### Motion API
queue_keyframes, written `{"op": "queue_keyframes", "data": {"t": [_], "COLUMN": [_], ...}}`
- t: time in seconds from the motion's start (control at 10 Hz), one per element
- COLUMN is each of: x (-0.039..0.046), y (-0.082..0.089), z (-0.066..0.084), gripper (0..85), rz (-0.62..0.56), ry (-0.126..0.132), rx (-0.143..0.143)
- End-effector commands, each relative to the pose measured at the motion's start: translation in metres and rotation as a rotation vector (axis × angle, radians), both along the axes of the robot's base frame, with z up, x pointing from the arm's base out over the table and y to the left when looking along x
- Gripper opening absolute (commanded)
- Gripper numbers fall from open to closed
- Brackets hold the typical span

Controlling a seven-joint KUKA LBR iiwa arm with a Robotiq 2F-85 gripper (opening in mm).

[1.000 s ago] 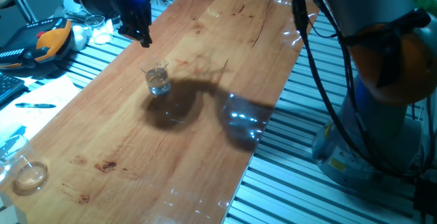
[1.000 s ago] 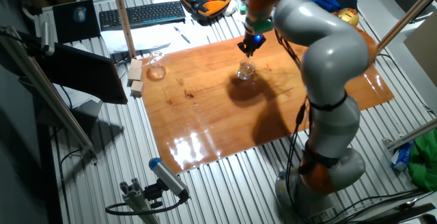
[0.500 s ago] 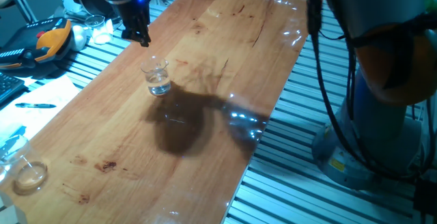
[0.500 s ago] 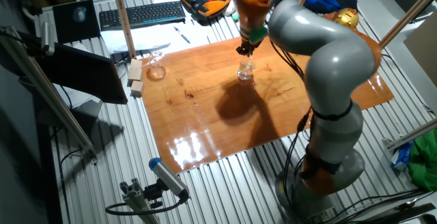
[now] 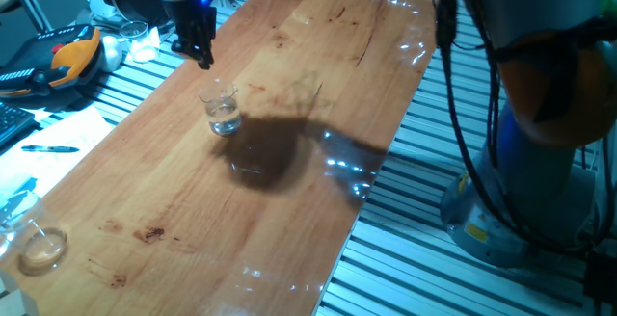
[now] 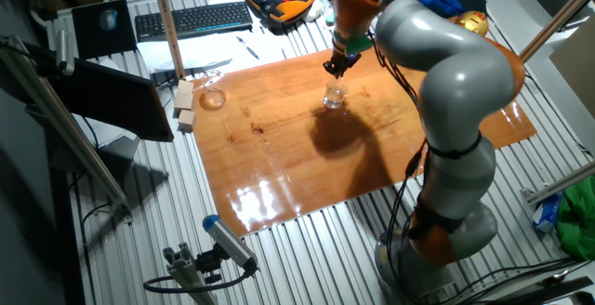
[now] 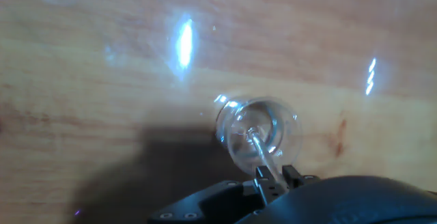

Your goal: Stir the beaker with a glass rod

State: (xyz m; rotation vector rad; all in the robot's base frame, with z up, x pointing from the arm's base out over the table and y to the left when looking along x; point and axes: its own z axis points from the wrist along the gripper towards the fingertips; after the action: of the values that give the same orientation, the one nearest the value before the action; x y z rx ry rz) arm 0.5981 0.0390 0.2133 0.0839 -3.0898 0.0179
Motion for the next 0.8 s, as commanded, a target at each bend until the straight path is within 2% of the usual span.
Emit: {"op": "queue_keyframes", "data": {"t": [0.0,0.1,0.2,0.5,0.6,0.7], "x": [0.0000,-0.0006,-0.0012,-0.0008,-0.0002,0.0005], "y": [-0.0004,-0.0012,-0.0016,-0.0008,-0.0010,-0.0020], "z": [0.0006,0.0035,0.0052,0.0052,0.0044,0.0035], "gripper": [0.0,0.0,0.0,0.0,0.0,0.0], "rz": [-0.130,-0.050,0.001,0.103,0.134,0.154], "ry": [0.090,0.077,0.072,0.071,0.069,0.070], "rx": [0.058,-0.035,-0.086,-0.158,-0.168,-0.162]}}
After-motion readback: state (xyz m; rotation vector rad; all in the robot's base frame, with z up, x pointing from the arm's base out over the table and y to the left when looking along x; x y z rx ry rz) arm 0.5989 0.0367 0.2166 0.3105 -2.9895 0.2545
